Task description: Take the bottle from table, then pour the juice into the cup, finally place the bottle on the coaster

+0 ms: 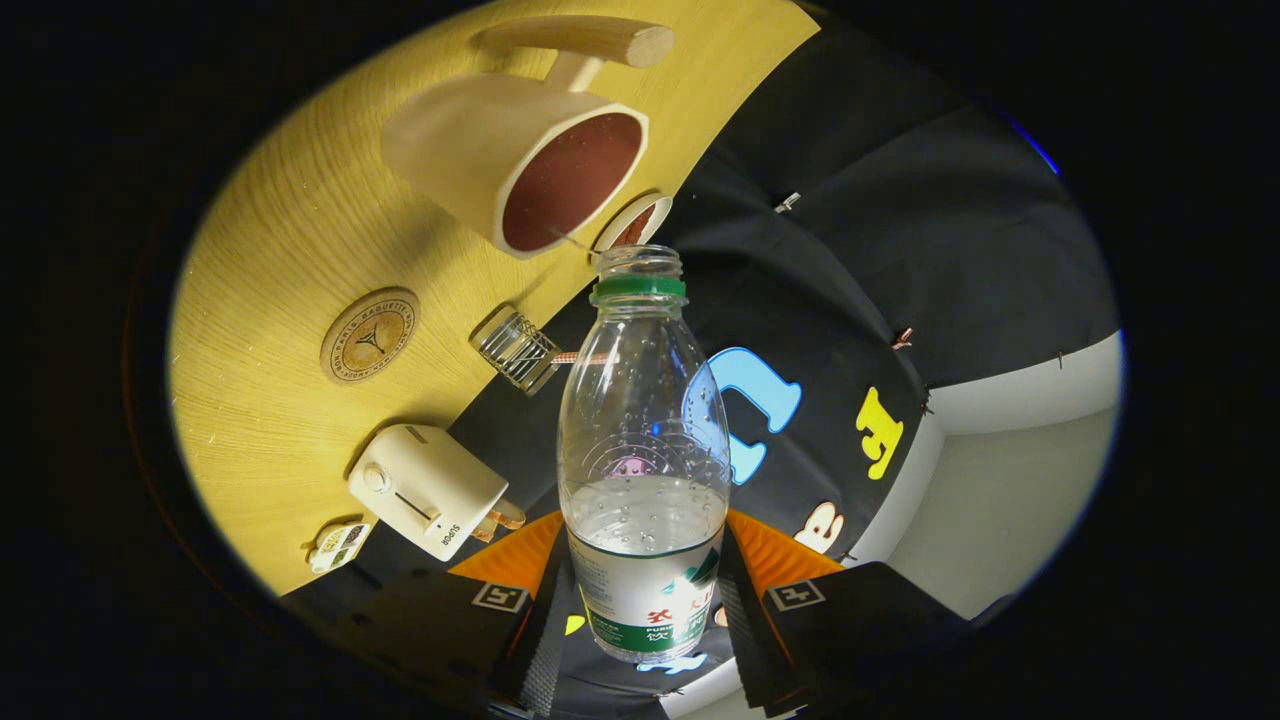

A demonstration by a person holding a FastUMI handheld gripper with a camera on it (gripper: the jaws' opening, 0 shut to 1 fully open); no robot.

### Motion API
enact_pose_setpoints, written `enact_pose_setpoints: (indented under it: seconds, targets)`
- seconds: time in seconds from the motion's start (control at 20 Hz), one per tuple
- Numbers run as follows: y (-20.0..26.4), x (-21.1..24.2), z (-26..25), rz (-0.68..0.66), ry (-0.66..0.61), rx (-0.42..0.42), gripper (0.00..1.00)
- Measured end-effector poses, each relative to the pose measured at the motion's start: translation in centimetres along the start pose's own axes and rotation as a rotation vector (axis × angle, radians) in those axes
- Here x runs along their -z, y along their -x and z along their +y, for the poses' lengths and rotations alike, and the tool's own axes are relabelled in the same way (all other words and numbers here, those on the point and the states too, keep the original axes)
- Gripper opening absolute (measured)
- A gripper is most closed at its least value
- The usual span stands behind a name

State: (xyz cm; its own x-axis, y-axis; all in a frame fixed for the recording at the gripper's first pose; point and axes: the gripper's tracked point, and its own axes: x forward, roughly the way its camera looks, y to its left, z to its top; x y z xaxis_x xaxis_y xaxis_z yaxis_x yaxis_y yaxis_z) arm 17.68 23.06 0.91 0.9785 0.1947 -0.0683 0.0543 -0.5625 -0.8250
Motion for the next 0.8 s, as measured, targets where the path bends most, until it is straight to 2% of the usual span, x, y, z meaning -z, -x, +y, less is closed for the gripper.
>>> enact_pose_setpoints:
  seconds: [0.2,0.55,0.8]
  targets:
    - [0.2,0.0,1.6,0.003,-0.119,-0.046,0.71]
    - [1.4,-1.7,5.4,0.014,-0.498,-0.174,0.72]
    - [1.3,-3.7,8.3,0.005,-0.927,-0.299,0.72]
